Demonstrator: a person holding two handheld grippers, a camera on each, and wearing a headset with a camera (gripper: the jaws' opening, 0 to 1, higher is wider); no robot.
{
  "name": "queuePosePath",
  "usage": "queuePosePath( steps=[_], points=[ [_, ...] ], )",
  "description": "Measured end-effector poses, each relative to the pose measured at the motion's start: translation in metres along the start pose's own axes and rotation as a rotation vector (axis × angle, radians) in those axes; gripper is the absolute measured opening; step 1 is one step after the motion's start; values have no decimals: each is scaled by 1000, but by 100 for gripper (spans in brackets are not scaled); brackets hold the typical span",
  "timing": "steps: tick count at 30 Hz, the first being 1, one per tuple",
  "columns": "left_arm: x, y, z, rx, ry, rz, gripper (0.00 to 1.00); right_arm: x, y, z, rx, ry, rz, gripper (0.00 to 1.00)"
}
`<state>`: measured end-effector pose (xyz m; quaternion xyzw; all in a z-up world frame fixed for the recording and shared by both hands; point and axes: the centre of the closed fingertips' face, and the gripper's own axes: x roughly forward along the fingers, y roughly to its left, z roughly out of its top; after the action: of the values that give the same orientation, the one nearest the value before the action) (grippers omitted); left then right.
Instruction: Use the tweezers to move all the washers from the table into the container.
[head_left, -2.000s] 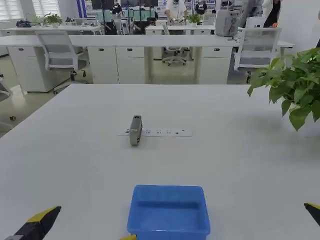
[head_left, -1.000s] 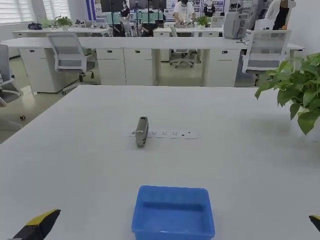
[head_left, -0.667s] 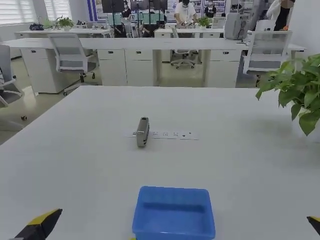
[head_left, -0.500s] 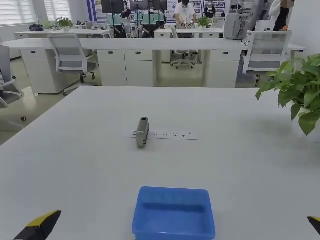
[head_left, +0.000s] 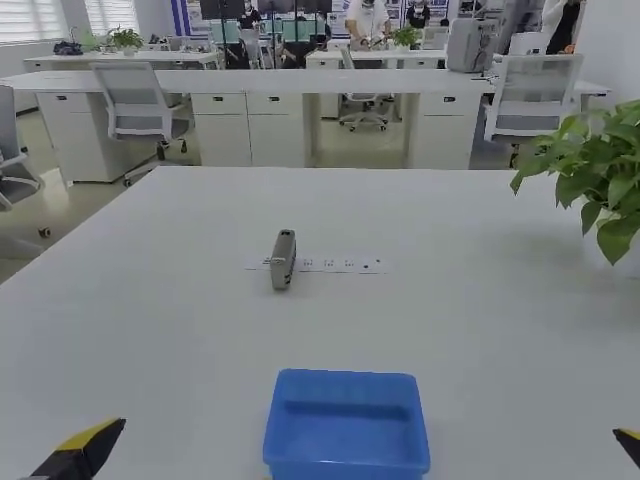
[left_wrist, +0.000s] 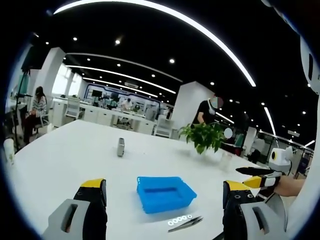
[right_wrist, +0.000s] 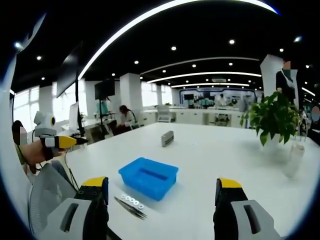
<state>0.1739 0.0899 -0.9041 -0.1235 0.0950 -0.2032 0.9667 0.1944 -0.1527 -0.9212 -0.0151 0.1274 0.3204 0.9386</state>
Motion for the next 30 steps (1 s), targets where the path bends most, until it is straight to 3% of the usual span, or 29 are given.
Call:
queuePosePath(
  steps=[7,16,19,24,25,28,30],
  points=[
    [8,-1,-4,-2,20,-14,99,-2,-7,-1,10,-6,-19,87],
    [19,-4,-9,9,54,-52,99,1,-7,-10,22,39,-26,86],
    [21,-12,-7,8,59,-94,99,3,-2,-13,31,58,-9,82],
    [26,-22,-19,16,138,-152,99,9,10,-21,7,109,34,76],
    [28,-25,-24,10,160,-175,96,10,15,-24,-4,124,53,74],
    [27,-26,-38,42,236,-214,62,13,23,-25,-28,135,88,67],
    [30,-31,-45,51,268,-253,55,16,30,-27,-33,149,121,63]
  ],
)
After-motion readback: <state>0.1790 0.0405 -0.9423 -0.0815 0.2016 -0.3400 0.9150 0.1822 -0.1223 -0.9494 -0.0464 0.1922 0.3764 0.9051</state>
